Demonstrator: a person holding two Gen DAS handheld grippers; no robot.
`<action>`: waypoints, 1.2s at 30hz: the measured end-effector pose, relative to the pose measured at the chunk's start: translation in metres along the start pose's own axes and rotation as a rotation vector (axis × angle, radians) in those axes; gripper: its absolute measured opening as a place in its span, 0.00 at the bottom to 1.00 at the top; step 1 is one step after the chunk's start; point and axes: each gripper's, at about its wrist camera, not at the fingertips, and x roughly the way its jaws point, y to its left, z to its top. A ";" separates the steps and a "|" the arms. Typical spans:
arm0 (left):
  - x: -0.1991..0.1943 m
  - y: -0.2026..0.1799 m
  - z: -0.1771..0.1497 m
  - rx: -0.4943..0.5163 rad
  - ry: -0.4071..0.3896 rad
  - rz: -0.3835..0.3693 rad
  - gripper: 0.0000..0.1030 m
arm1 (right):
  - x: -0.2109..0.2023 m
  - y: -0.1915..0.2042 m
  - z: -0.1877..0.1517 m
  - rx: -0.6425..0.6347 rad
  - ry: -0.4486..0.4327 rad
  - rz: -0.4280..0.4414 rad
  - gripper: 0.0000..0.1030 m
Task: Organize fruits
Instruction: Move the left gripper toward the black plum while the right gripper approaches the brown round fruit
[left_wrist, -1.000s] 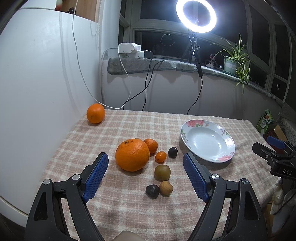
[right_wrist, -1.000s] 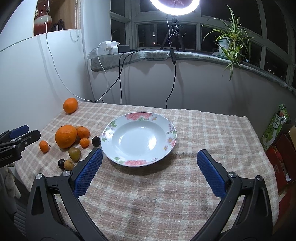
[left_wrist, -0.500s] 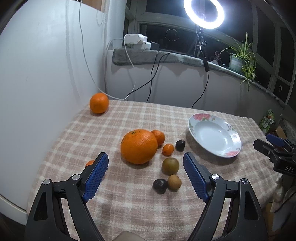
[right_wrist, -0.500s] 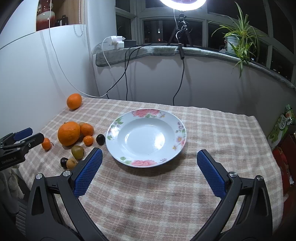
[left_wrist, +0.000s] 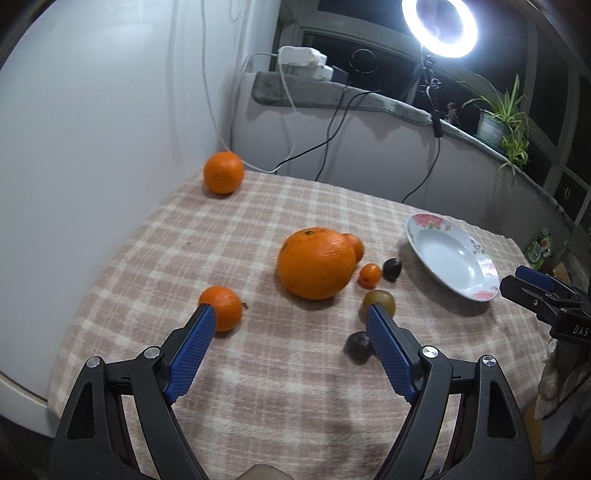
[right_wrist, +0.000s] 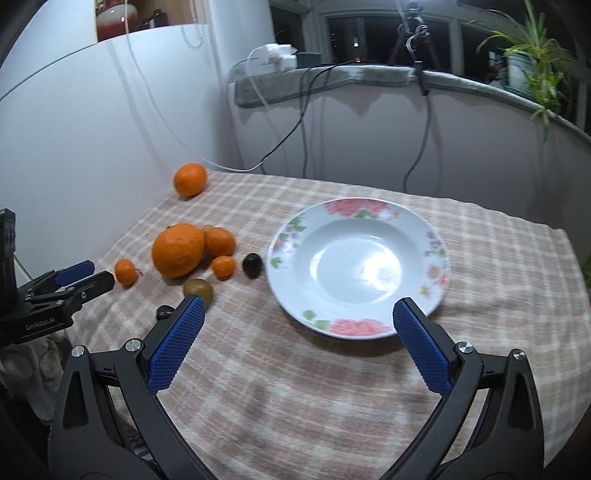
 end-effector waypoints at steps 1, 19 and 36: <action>0.000 0.003 0.000 -0.008 0.004 -0.003 0.81 | 0.003 0.002 0.001 -0.006 0.003 0.010 1.00; 0.007 0.023 -0.016 -0.053 0.043 -0.048 0.71 | 0.053 0.046 0.008 -0.070 0.108 0.201 0.96; 0.017 -0.007 -0.020 0.044 0.106 -0.208 0.48 | 0.074 0.072 -0.017 -0.137 0.215 0.342 0.51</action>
